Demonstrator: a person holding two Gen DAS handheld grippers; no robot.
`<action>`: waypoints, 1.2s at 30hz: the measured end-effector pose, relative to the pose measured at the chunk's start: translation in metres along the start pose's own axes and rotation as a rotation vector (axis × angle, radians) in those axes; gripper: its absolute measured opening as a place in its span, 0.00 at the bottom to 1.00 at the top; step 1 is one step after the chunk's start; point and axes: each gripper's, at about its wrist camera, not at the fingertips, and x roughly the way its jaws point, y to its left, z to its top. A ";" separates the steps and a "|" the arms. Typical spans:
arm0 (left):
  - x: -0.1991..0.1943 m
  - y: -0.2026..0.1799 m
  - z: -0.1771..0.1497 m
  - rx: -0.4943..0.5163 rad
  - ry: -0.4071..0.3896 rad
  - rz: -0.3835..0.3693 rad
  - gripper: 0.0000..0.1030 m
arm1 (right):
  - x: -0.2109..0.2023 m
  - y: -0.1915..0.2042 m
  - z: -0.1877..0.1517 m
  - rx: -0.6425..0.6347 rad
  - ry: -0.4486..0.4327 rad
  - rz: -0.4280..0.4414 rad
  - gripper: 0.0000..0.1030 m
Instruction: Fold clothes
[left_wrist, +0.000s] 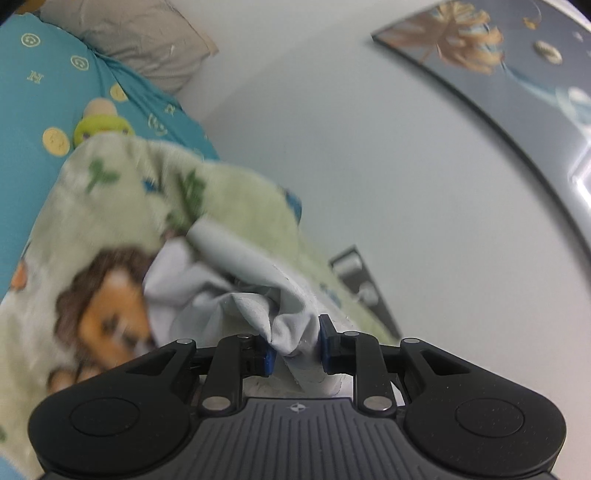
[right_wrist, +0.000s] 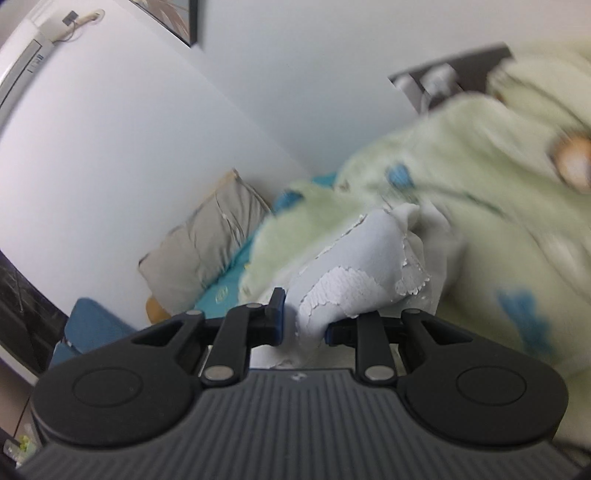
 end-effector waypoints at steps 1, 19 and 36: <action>-0.004 0.002 -0.009 0.017 0.017 0.006 0.24 | -0.006 -0.005 -0.009 0.002 0.010 -0.001 0.22; -0.077 -0.055 -0.059 0.331 0.002 0.267 0.78 | -0.078 -0.003 -0.052 0.031 0.170 -0.215 0.34; -0.258 -0.176 -0.153 0.652 -0.281 0.256 1.00 | -0.256 0.114 -0.082 -0.414 -0.138 -0.009 0.85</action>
